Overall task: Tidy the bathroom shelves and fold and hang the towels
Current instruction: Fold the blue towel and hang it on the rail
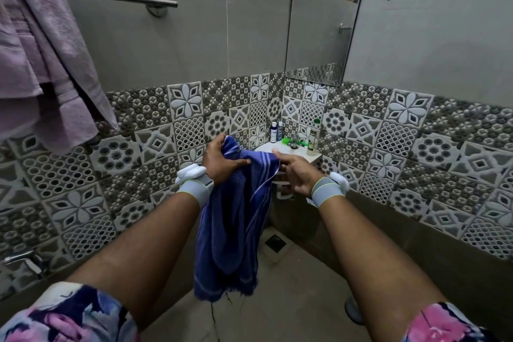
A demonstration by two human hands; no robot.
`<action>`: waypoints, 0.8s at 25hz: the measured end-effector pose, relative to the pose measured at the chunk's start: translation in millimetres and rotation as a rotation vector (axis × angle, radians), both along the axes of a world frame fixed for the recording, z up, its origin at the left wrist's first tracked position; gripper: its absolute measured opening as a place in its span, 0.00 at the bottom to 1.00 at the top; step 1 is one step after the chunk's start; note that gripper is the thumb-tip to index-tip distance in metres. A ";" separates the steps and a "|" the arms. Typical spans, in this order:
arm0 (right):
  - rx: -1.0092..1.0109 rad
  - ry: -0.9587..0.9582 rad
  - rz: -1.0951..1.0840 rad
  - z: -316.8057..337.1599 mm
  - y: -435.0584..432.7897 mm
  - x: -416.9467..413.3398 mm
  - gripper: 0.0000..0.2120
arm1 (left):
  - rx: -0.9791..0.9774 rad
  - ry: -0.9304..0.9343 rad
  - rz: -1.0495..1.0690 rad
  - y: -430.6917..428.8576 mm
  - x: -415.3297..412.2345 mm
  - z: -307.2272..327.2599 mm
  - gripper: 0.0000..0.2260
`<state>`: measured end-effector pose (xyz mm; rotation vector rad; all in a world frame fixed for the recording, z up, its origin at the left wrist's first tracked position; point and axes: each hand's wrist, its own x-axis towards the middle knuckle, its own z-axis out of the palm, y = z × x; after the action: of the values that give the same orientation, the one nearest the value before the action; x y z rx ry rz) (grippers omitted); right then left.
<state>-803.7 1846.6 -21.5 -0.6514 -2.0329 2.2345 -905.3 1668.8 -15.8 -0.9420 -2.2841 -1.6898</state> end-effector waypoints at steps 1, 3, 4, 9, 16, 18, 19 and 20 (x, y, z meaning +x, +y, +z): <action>0.004 0.085 -0.045 0.1 0.0 -2.0 0.08 | -0.001 0.000 0.010 -1.3 0.3 -0.1 0.22; -0.079 0.283 -0.142 7.4 -3.6 -3.2 0.04 | 0.044 -0.054 -0.007 -7.1 -0.4 -0.5 0.20; -0.110 0.367 -0.167 11.2 -3.7 -3.1 0.04 | 0.106 -0.120 -0.028 -9.7 -0.4 0.4 0.20; 0.622 0.305 -0.091 7.8 9.0 -14.9 0.07 | 0.152 -0.189 0.146 -23.8 -17.9 2.0 0.20; 0.515 0.150 -0.384 -3.8 32.9 -13.7 0.03 | 0.215 -0.296 0.470 -46.9 -38.8 -1.5 0.11; 0.469 0.055 -0.211 -0.1 26.1 -9.0 0.06 | 0.289 -0.397 0.311 -51.7 -35.9 -1.1 0.08; 0.393 0.058 -0.154 6.1 22.4 -5.9 0.07 | 0.344 -0.462 0.222 -50.4 -31.8 -0.5 0.07; 0.290 0.084 -0.085 11.0 16.8 -2.8 0.06 | 0.394 -0.534 0.146 -47.8 -26.8 -0.6 0.07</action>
<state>-806.4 1863.4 -10.4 -0.5919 -2.1812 1.8382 -932.1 1621.0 -16.4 -0.2544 -2.0821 -2.4153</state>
